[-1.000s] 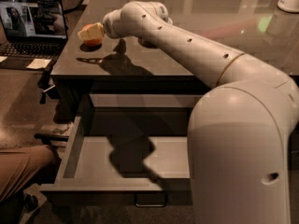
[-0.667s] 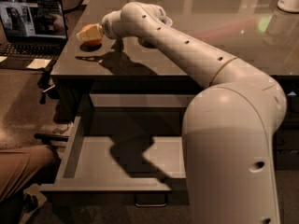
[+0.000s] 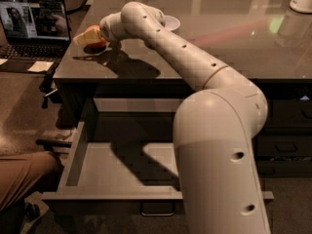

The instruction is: Place orange into top drawer

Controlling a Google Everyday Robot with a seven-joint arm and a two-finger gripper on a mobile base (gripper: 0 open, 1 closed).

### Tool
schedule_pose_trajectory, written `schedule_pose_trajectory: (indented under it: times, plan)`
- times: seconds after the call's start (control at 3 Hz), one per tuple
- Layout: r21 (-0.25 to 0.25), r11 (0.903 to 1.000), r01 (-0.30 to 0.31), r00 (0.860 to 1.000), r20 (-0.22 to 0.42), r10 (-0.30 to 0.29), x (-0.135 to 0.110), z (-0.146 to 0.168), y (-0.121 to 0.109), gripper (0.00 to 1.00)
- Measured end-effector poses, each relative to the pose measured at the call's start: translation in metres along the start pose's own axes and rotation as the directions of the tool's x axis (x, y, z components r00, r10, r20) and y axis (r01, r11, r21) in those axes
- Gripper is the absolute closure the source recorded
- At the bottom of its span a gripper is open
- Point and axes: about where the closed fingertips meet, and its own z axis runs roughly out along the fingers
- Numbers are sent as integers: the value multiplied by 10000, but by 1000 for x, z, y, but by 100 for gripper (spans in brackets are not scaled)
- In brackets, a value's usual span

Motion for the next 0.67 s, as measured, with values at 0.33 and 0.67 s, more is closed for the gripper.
schedule_pose_trajectory:
  times: [0.33, 0.67]
  plan:
    - [-344, 9994, 44, 9998, -190, -51, 4, 17, 2, 18]
    - [-437, 9990, 15, 9995, -314, -29, 6, 25, 0, 42]
